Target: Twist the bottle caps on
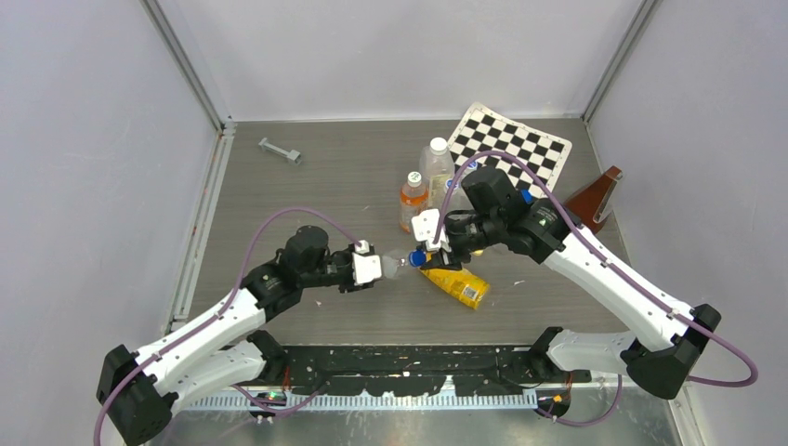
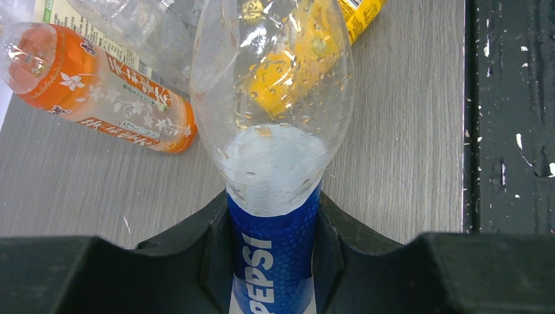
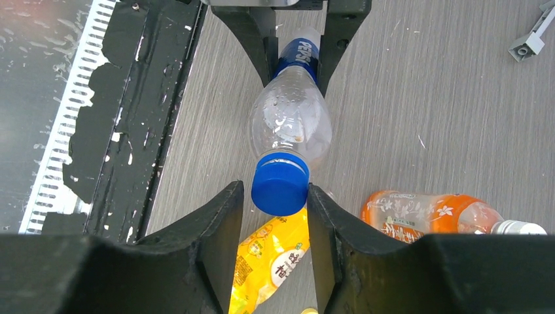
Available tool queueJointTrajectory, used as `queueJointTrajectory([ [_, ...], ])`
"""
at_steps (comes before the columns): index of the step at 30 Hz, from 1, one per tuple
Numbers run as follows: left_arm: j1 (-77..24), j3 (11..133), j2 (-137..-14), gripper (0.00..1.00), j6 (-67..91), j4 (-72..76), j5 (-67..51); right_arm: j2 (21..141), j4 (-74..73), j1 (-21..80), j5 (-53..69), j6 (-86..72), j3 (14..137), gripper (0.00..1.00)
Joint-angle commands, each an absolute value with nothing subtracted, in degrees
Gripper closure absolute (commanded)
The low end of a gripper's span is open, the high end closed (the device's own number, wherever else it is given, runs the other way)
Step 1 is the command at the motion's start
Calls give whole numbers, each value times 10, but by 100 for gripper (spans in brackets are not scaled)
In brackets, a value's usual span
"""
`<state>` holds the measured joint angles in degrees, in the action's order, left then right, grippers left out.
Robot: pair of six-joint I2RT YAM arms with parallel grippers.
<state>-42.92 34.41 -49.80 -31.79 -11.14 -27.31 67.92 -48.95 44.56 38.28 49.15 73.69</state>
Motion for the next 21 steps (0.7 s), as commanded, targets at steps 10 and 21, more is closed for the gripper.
queueJointTrajectory([
  [10,-431,365,-494,100,-282,-71,-264,701,-454,453,383,417,745,61],
  [21,-431,333,-458,100,-284,-4,-163,702,-301,454,327,40,690,68],
])
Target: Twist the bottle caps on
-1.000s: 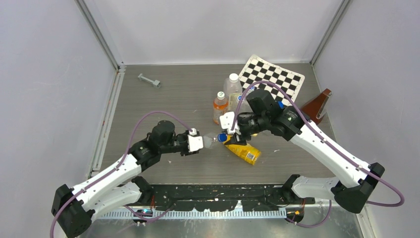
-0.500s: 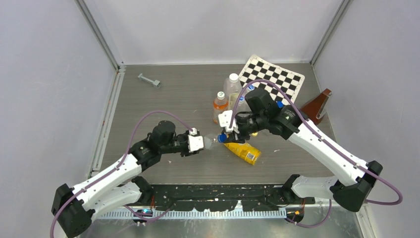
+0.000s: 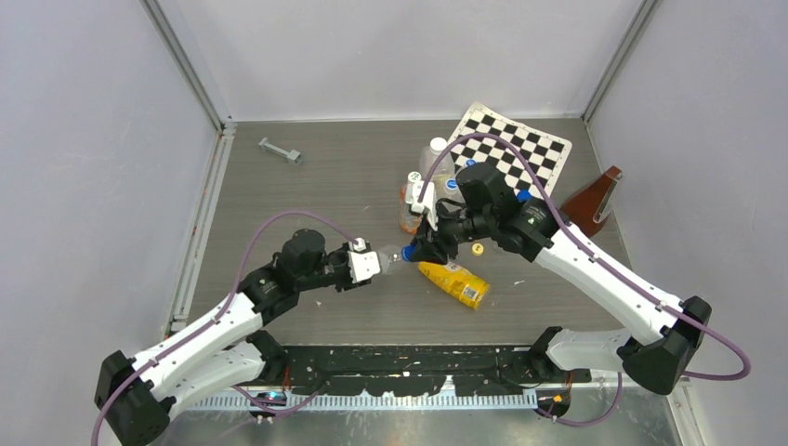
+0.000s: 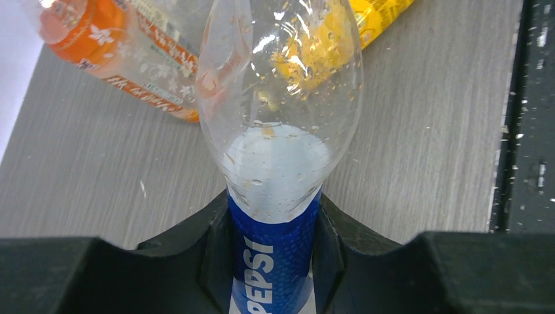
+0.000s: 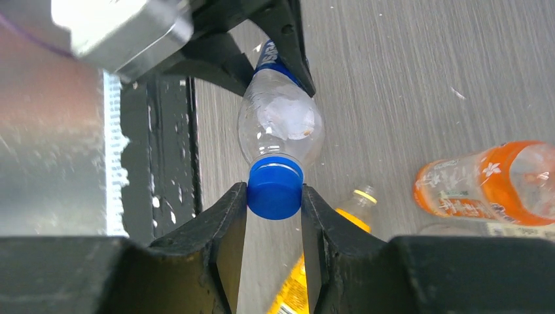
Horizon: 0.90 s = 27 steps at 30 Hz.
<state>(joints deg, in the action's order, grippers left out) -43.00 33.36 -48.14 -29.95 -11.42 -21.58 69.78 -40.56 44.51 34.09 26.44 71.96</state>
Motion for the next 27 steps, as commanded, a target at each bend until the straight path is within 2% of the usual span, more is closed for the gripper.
queueJointTrajectory([
  [1,-431,328,-453,100,-285,12,-149,697,-266,453,309,3,683,71],
  [5,-431,310,-437,100,-296,50,-122,678,-173,454,232,-223,636,77],
  [9,-431,302,-430,100,-311,68,-104,669,-150,454,152,-421,611,80],
  [14,-431,300,-427,100,-333,57,-92,663,-156,455,105,-488,613,79],
  [17,-431,303,-427,100,-335,44,-87,651,-161,455,86,-474,628,71],
  [22,-431,313,-434,100,-328,21,-84,630,-202,455,80,-387,675,39],
  [24,-431,316,-436,100,-320,15,-84,620,-217,455,81,-333,693,30],
  [27,-431,326,-443,100,-313,-11,-90,596,-227,455,102,-213,704,25],
])
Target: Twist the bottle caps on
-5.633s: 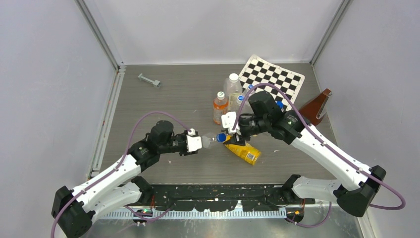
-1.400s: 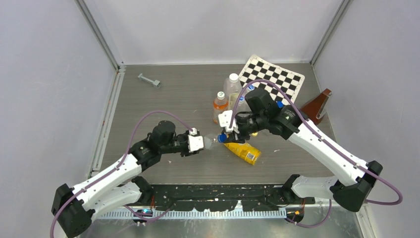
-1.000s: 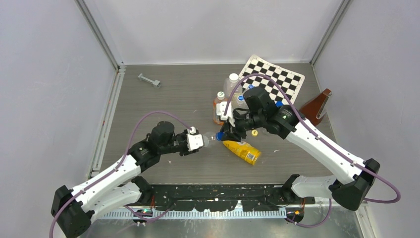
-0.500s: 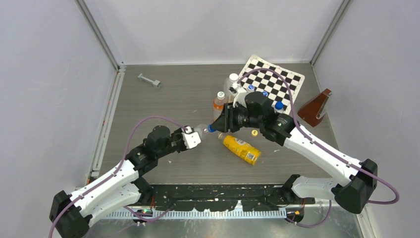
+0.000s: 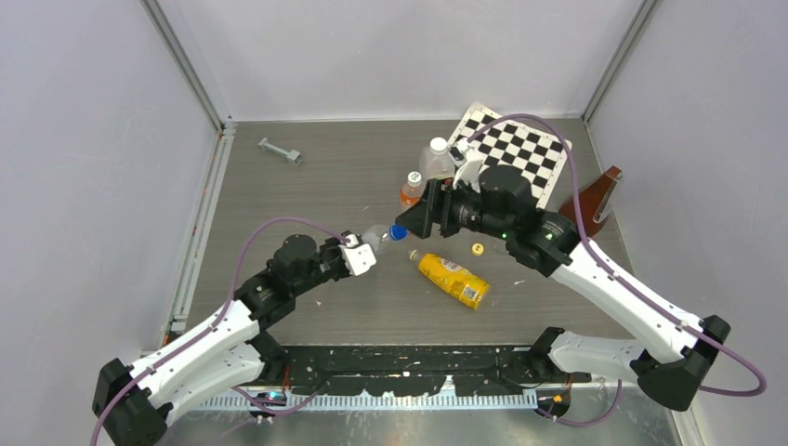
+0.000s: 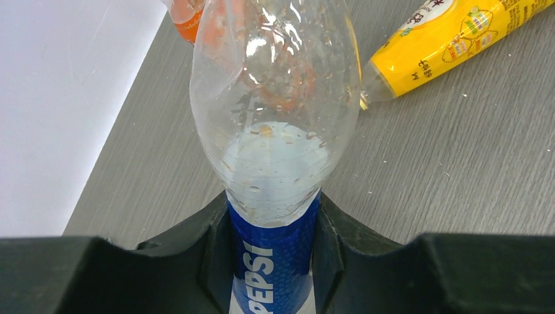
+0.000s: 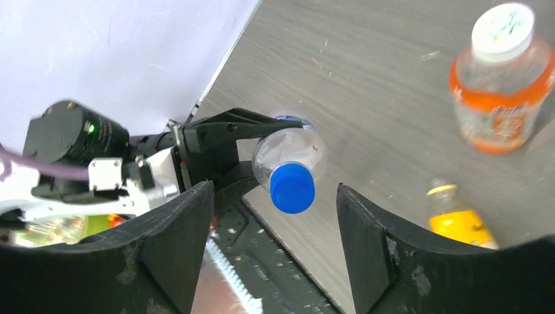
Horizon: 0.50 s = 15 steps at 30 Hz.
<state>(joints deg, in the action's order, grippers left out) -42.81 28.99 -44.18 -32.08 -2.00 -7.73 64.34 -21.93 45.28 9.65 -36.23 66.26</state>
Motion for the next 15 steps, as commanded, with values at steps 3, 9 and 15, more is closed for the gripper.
queueJointTrajectory([
  [3,-431,342,-455,100,-311,-46,-107,577,-254,455,166,-26,703,24],
  [9,-431,365,-475,100,-302,-89,-191,567,-344,455,247,324,696,21],
  [15,-431,377,-491,100,-301,-116,-231,615,-439,455,297,510,722,20],
])
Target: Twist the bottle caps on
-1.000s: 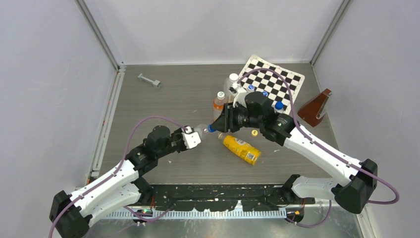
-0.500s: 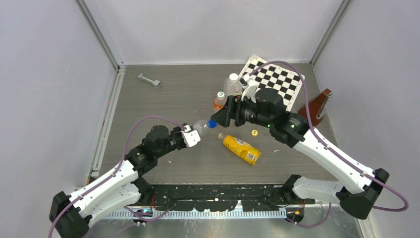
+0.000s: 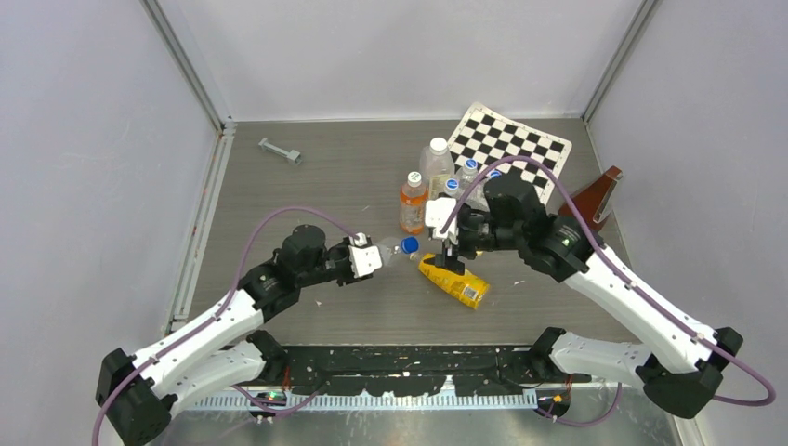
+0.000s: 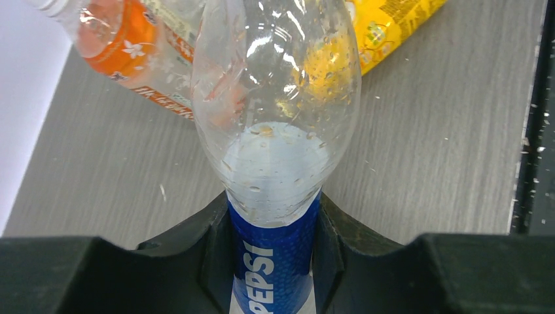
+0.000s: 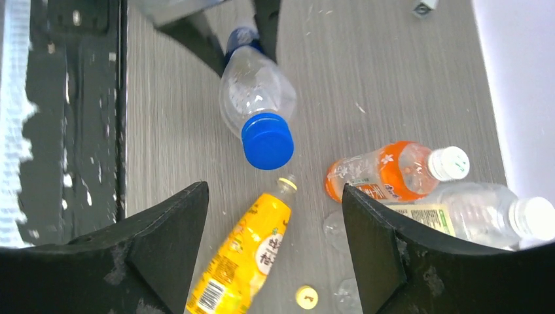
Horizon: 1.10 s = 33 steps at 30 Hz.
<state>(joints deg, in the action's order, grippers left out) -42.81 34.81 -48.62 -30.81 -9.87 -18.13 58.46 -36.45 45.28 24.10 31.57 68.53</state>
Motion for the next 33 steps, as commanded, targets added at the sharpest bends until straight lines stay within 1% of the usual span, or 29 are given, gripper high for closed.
queueJointTrajectory([
  [1,-431,377,-491,100,-300,-116,-233,619,-448,455,309,524,725,21],
  [5,-431,378,-495,100,-301,-118,-241,630,-442,456,326,540,728,24],
  [17,-431,382,-500,100,-300,-122,-254,656,-409,464,359,532,731,38],
  [30,-431,383,-496,100,-300,-124,-258,682,-418,474,354,531,737,44],
  [33,-431,382,-496,100,-301,-124,-257,688,-418,474,354,512,740,50],
])
